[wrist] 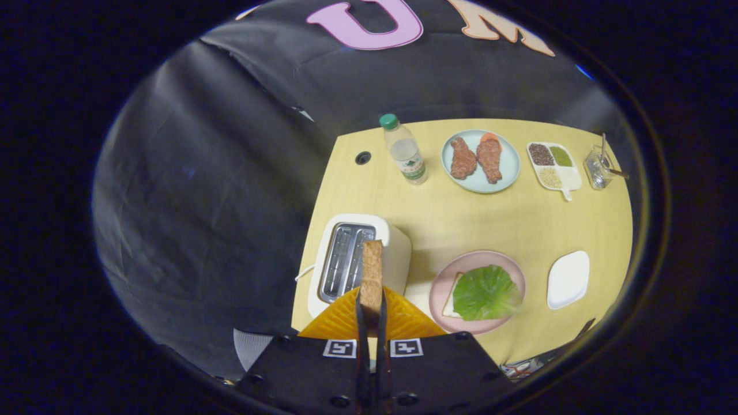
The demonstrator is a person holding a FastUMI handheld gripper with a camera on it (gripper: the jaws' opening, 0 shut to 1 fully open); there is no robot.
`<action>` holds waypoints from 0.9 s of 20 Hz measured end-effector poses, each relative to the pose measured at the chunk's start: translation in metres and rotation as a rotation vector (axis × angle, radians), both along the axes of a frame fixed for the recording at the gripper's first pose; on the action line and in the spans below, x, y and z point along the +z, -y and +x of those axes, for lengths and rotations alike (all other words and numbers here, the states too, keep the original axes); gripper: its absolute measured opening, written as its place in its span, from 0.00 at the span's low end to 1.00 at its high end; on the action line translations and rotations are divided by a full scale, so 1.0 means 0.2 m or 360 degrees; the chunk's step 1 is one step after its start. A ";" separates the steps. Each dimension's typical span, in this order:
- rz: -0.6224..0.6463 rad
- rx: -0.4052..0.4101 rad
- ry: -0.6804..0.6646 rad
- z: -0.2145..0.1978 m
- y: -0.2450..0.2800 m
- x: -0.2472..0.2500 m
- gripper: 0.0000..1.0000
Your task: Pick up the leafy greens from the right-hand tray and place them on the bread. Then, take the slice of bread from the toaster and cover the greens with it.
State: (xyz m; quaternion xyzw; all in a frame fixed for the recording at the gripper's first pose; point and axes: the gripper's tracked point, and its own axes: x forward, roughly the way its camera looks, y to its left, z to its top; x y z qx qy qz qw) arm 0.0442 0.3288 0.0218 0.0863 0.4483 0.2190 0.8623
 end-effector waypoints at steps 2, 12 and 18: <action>0.0063 -0.0038 -0.0002 -0.01 0.08 0.00 0.07; 0.0222 -0.0183 -0.0019 0.01 0.48 -0.31 0.07; 0.0384 -0.0191 -0.0024 0.05 0.51 -0.48 0.07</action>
